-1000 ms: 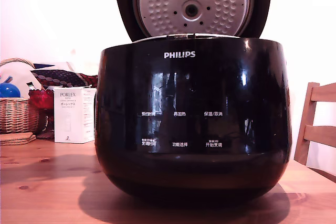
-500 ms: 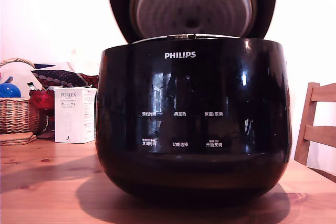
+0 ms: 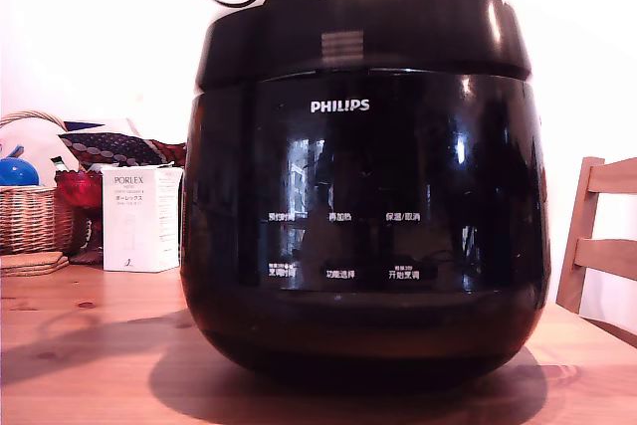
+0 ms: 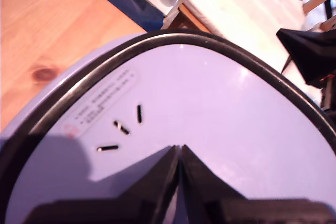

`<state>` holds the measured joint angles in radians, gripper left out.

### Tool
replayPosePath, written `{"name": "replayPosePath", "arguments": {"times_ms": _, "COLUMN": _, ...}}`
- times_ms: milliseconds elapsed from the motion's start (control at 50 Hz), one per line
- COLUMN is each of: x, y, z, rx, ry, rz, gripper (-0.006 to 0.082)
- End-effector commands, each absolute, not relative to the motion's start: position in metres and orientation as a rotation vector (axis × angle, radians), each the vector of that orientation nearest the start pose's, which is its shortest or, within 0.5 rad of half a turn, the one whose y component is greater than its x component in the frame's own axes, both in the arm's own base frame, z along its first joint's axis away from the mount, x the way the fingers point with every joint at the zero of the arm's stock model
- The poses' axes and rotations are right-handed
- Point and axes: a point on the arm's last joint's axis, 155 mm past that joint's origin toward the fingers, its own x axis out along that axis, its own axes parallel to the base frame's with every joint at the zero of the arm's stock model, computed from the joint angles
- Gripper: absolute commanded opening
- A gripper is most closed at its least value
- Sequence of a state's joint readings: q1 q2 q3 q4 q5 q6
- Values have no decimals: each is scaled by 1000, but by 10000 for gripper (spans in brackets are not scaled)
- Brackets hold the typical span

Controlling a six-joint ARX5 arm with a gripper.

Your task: Close the rice cooker by pressing the lid down with medium force

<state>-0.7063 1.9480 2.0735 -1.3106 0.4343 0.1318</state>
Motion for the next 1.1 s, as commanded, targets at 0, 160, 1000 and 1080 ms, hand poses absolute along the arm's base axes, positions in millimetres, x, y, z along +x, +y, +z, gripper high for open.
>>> {"name": "replayPosePath", "arguments": {"times_ms": 0, "x": 268, "y": -335, "z": 172, "rx": 324, "ry": 1321, "rz": -1050, "gripper": -21}}
{"name": "replayPosePath", "arguments": {"times_ms": 160, "x": 261, "y": -330, "z": 160, "rx": 325, "ry": 1267, "rz": -1021, "gripper": -21}}
{"name": "replayPosePath", "arguments": {"times_ms": 1000, "x": 252, "y": -284, "z": 152, "rx": 233, "ry": 937, "rz": -748, "gripper": -21}}
{"name": "replayPosePath", "arguments": {"times_ms": 1080, "x": 242, "y": -281, "z": 155, "rx": 234, "ry": 919, "rz": -762, "gripper": -21}}
